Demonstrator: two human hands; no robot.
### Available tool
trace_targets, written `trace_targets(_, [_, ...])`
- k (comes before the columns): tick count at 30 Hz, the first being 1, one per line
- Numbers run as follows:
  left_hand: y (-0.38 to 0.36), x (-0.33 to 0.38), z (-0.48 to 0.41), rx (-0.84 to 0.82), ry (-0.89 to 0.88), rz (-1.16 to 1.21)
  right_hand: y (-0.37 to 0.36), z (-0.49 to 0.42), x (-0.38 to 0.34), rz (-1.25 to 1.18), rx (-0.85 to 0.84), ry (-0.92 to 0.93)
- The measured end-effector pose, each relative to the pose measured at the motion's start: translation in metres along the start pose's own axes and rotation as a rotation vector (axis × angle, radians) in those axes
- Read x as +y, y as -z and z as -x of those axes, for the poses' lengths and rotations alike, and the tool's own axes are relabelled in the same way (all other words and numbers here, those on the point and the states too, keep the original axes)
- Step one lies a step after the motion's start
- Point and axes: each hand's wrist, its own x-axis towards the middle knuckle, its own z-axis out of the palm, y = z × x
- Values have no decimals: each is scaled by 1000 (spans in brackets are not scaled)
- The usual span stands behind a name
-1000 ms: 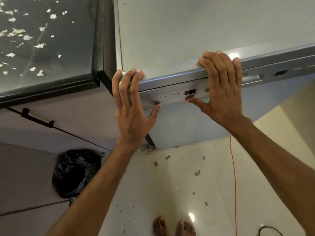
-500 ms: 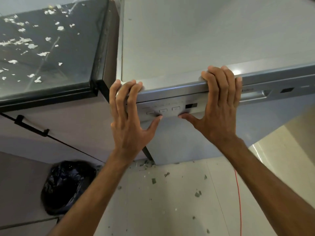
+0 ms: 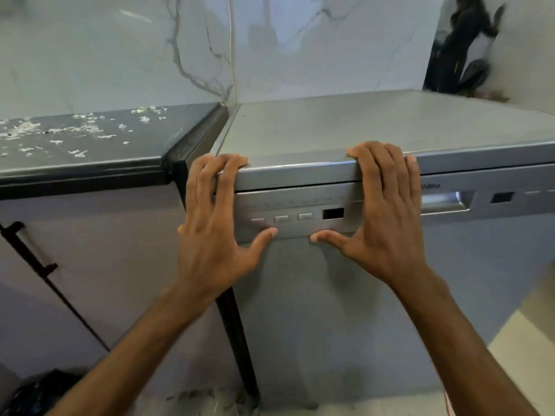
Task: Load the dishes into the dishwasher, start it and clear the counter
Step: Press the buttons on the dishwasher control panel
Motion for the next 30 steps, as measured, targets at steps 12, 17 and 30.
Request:
trace_targets(12, [3,-19,5,39,-100,23,-4,3,-9,-7,73,-35])
trace_targets(17, [1,-19,5,65,-80,91,1,3,1,-60,30,2])
trace_targets(30, [-5,-8,6,155,-40,156,5,4,11,-121,23,51])
